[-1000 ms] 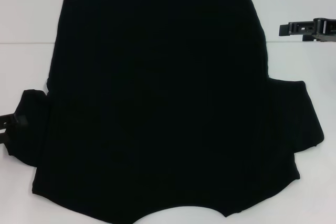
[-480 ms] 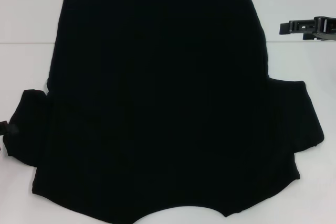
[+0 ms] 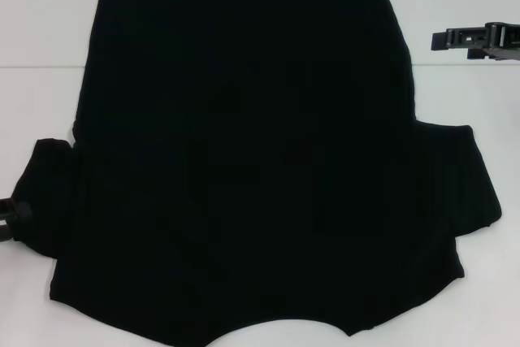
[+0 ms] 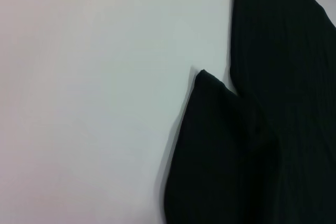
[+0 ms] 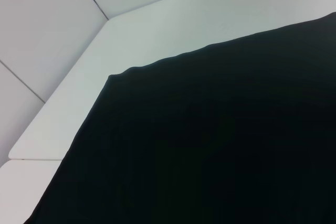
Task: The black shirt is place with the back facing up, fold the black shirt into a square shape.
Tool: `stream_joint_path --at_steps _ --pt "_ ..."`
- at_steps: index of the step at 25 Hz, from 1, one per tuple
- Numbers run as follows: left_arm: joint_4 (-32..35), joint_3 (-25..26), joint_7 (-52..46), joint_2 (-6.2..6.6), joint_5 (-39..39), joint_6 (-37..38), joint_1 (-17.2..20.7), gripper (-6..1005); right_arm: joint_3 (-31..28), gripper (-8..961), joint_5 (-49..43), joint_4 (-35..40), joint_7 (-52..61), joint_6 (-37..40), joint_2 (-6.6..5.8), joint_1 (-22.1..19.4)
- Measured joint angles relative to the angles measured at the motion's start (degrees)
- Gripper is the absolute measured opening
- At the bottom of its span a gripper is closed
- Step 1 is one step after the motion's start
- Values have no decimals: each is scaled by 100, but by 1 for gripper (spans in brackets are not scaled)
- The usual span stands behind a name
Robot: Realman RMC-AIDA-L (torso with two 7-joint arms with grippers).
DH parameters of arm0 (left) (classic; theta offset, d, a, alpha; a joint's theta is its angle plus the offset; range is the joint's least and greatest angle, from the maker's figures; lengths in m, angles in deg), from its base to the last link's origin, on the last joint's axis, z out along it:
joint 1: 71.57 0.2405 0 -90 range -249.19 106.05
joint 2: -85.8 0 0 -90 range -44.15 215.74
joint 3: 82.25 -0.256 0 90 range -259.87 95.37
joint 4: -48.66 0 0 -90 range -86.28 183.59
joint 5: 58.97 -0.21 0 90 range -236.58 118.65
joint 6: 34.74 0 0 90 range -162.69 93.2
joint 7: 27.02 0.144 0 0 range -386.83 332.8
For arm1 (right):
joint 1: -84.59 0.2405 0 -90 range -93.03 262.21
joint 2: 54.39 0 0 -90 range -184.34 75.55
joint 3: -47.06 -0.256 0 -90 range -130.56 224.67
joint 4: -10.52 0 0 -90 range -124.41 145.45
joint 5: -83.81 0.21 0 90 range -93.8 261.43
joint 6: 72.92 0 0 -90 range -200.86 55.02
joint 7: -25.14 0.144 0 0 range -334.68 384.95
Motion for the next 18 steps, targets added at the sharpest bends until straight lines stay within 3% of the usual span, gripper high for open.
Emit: stream_joint_path --at_steps 7,15,18 --pt "-27 -6 -3 0 0 10 0 517 -11 941 7 7 0 0 2 -10" --pt "-58 16 -61 1 -7 -66 0 379 -13 941 9 16 0 -13 2 -13" --pt "-46 37 -97 6 -86 -150 -1 381 -13 941 9 18 0 -23 2 -12"
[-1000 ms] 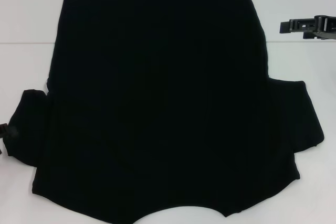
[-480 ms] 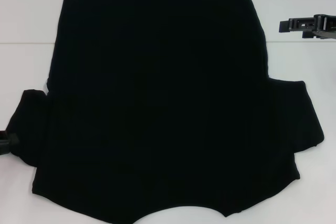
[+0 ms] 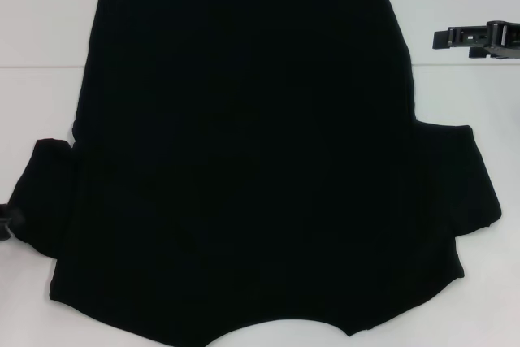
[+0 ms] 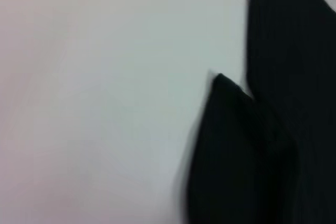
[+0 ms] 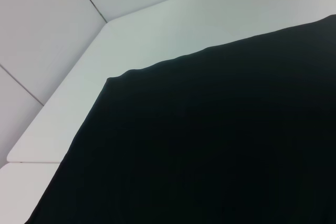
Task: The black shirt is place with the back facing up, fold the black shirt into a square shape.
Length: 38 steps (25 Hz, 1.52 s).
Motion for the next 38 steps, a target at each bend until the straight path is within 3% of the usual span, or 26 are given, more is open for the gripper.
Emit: stream_joint_path --at_steps 24,27,32,38 --pt "-247 -373 -182 -22 -179 -319 -166 381 -9 941 142 10 -1 31 -26 -35" --pt "-186 -364 -191 -27 -177 -320 -155 177 -13 941 155 12 -1 36 -38 -39" --pt "-164 -298 -191 -9 -161 -272 -143 -1 -20 941 158 16 -1 38 -45 -44" --pt "-38 -293 -125 32 -160 -113 -143 46 -19 940 158 18 -1 38 -44 -44"
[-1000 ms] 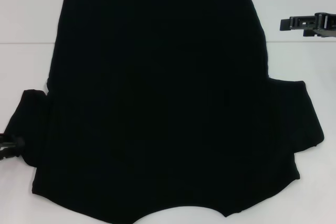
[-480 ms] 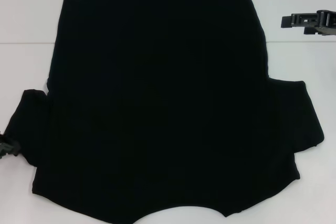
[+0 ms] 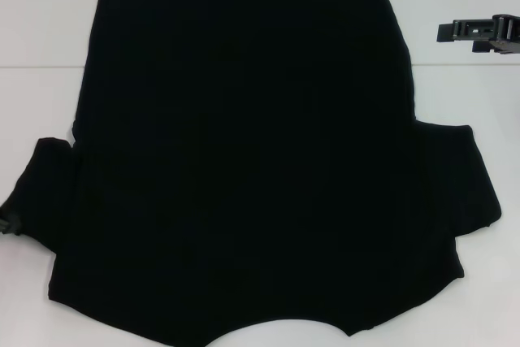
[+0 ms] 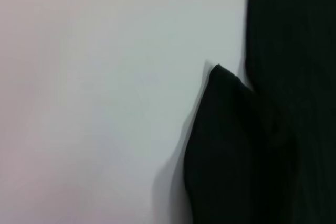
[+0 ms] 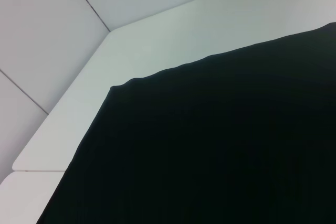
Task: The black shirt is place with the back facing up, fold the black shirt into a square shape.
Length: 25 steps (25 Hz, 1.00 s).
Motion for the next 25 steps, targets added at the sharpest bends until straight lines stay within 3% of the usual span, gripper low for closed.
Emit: stream_joint_path --at_steps 4,16,24,25 --pt "126 8 11 70 0 125 18 77 2 940 0 0 -1 -1 0 0" --pt "141 13 -79 78 -23 122 -10 171 -7 940 9 58 -13 -4 0 18" --pt "515 11 -113 113 -222 207 60 605 -7 941 9 71 -13 -2 0 21" --pt "524 11 -119 113 -265 205 63 605 -7 941 9 73 -16 -2 0 24"
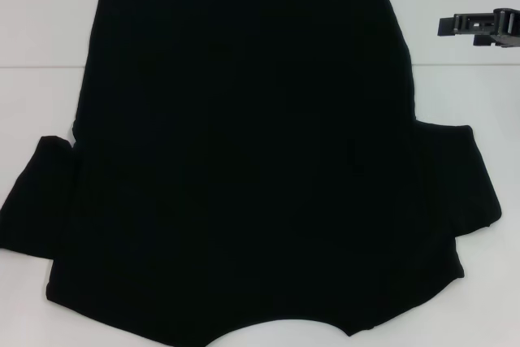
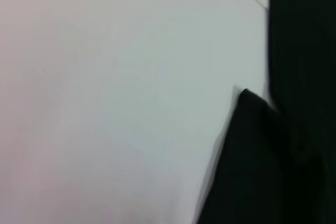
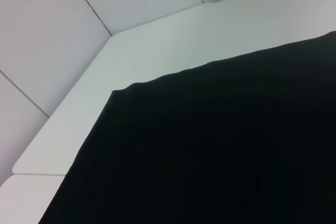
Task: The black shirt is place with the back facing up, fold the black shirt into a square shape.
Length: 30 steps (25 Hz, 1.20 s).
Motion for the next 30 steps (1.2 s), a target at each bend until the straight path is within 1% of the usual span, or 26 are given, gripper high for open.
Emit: stream_joint_path --at_steps 8,21,30 --pt "-129 -60 31 -42 -75 -127 -46 603 0 941 0 6 -15 -6 0 2" --pt "-190 -64 48 -55 -79 -295 -51 603 0 940 -1 6 -19 -37 0 -20" --pt "-324 -321 53 -79 -63 -375 -66 603 0 941 -1 6 -18 -31 0 -2"
